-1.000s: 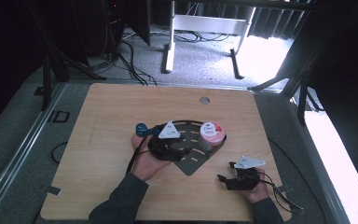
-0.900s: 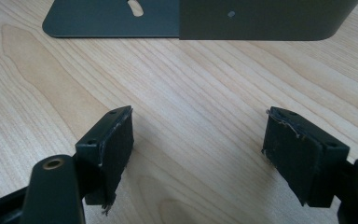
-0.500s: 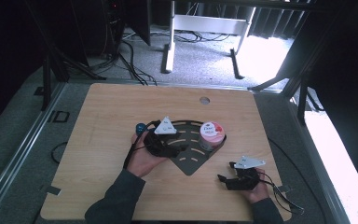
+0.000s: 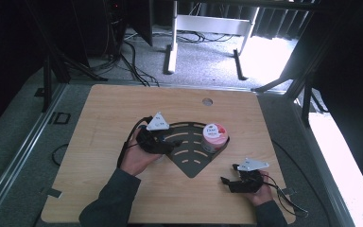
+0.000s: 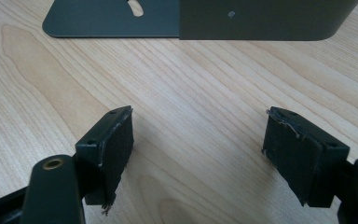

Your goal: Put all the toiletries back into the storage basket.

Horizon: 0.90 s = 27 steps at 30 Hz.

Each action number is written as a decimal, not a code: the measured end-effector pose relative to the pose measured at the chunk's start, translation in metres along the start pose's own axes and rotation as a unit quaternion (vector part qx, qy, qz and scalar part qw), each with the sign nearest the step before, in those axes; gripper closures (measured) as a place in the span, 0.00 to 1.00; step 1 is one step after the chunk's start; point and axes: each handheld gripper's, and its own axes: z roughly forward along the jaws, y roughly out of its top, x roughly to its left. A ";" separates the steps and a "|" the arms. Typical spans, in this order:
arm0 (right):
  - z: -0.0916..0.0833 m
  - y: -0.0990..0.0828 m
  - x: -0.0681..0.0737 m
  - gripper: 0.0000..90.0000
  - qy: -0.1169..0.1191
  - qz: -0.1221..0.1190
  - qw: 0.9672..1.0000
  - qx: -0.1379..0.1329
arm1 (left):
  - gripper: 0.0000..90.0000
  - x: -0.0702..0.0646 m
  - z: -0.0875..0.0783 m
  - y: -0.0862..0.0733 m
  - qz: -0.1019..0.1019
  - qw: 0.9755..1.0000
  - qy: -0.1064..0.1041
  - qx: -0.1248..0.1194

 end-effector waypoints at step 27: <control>0.000 0.000 0.000 0.26 0.004 -0.003 1.000 0.001 | 0.53 0.027 -0.014 -0.017 -0.012 0.998 0.043 0.043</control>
